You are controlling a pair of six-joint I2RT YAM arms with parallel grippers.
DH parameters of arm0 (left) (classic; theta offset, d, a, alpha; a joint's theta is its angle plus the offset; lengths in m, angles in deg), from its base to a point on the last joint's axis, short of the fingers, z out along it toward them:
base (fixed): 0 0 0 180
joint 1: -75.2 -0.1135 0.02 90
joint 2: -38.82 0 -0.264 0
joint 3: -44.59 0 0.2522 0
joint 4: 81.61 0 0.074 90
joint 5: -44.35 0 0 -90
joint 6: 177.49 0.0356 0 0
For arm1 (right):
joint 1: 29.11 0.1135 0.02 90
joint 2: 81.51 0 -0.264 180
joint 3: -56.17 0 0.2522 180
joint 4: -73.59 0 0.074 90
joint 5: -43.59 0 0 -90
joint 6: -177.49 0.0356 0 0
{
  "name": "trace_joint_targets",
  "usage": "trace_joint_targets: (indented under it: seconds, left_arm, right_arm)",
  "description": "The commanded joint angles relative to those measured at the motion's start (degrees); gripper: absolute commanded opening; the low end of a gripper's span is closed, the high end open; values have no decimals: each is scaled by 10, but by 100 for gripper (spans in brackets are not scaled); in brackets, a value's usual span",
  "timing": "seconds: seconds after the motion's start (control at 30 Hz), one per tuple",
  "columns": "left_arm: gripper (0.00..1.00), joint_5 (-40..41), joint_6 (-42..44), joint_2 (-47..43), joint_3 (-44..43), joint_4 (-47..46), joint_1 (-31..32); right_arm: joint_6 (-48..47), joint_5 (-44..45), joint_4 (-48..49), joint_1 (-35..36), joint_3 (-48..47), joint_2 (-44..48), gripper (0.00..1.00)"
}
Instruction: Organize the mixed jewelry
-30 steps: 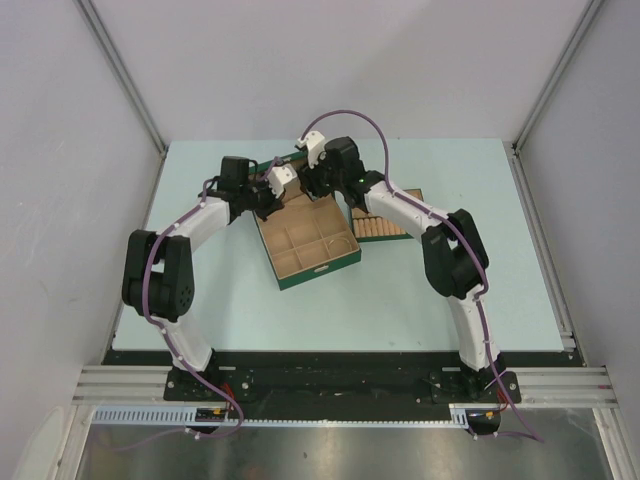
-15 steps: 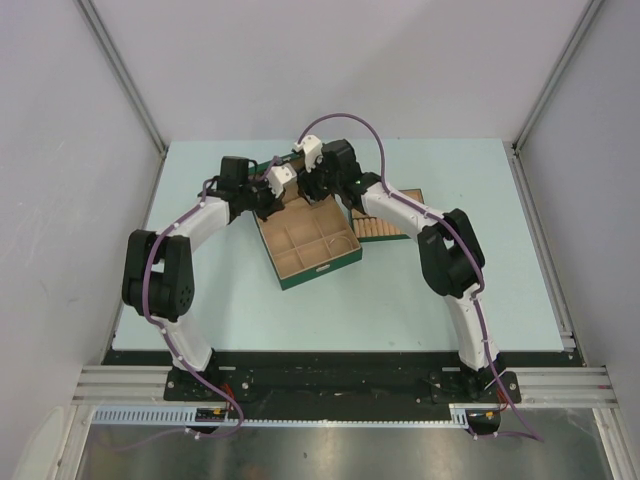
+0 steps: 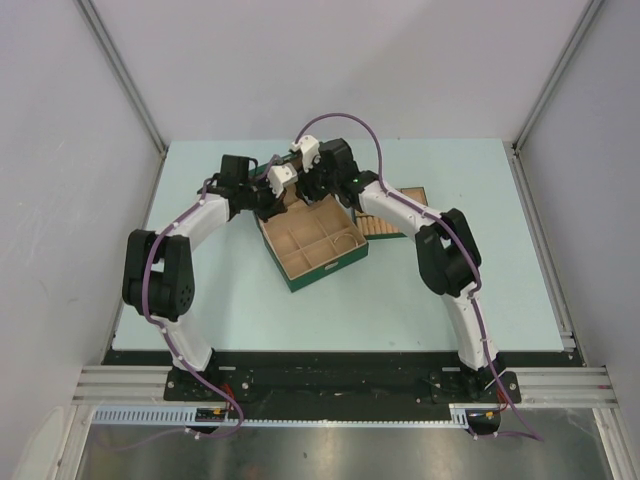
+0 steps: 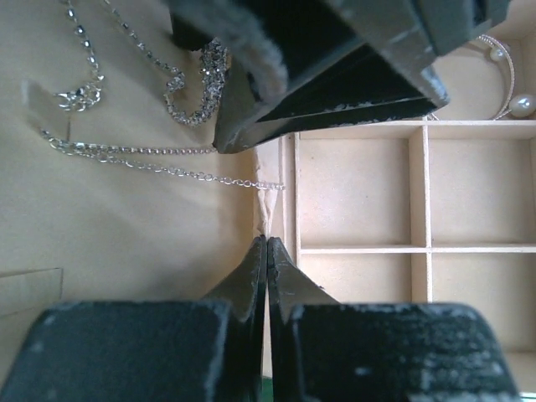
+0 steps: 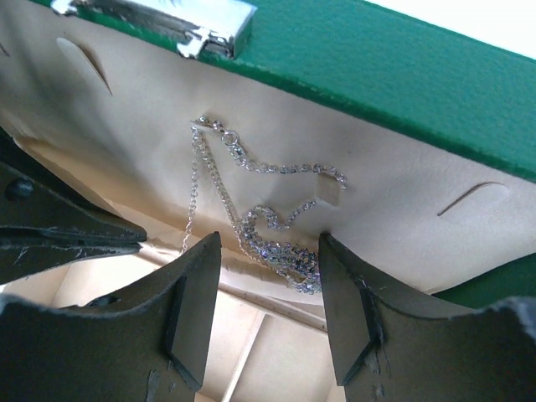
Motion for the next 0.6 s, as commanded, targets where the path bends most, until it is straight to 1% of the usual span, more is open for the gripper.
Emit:
trace_joint_targets:
  seconds: [0.0,0.3,0.43,0.57]
  left_arm:
    - [0,-91,-8,-20,-42,-19,15]
    - [0,-80,-5,-20,-38,-23,14]
    - [0,-68,-8,-27,-23,-43,14]
    - [0,-64,-5,-30,-21,-44,14]
  right_arm:
    - [12,-15,8,8,-39,-16,54]
    - [29,-12,-10,8,-51,-6,54]
    - [23,28,-11,9,-42,-1,52]
    - [12,70,1,8,-25,4,51]
